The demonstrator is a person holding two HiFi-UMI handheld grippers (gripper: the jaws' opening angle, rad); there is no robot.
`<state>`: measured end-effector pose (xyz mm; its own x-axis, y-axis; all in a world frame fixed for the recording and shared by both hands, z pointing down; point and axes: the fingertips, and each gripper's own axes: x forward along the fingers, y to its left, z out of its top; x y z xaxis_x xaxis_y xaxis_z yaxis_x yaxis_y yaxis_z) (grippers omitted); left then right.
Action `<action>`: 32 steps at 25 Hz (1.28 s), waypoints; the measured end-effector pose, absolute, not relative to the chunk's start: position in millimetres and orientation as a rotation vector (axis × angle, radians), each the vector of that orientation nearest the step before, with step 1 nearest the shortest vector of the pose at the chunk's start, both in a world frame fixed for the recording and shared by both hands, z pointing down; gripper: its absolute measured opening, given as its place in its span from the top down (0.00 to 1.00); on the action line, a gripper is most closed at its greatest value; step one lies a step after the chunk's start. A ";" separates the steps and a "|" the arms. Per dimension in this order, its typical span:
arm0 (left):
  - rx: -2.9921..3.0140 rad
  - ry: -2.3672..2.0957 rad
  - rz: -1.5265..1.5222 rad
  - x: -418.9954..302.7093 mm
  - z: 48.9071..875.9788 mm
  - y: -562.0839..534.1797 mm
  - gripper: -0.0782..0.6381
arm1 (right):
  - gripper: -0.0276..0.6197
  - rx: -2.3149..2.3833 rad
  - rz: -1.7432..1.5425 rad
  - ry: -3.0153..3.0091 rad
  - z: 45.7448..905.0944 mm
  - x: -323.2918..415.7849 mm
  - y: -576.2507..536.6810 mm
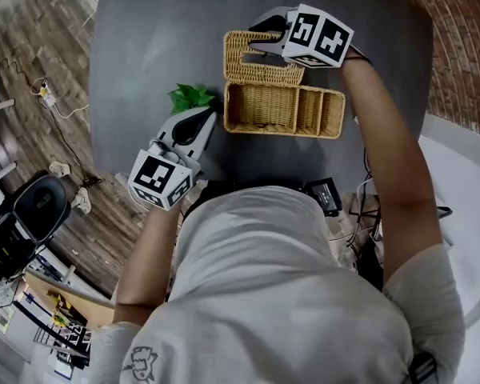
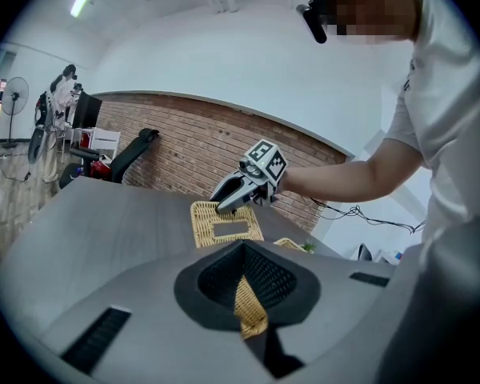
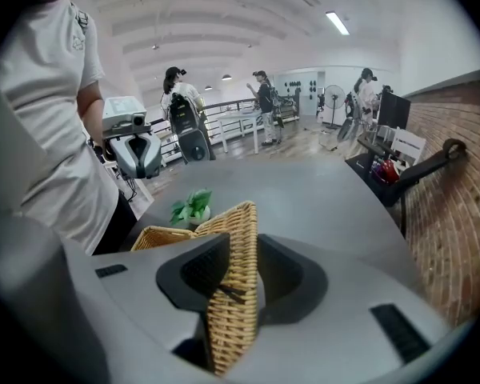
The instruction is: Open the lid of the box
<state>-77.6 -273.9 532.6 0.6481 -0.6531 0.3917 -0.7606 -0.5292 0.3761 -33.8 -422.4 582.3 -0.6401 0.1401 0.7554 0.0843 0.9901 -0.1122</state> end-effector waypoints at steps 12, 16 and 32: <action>2.383 -1.118 0.261 -80.4 517.8 -261.2 0.88 | 0.67 0.022 -0.068 -2.278 564.1 -26.7 -426.0; 2.417 -1.109 0.242 -83.0 505.4 -250.6 0.88 | 0.67 0.118 -0.080 -2.327 538.6 -22.7 -411.3; 2.611 -1.016 0.185 -93.1 444.9 -193.9 0.88 | 0.71 0.527 -0.053 -2.570 450.2 -11.1 -270.0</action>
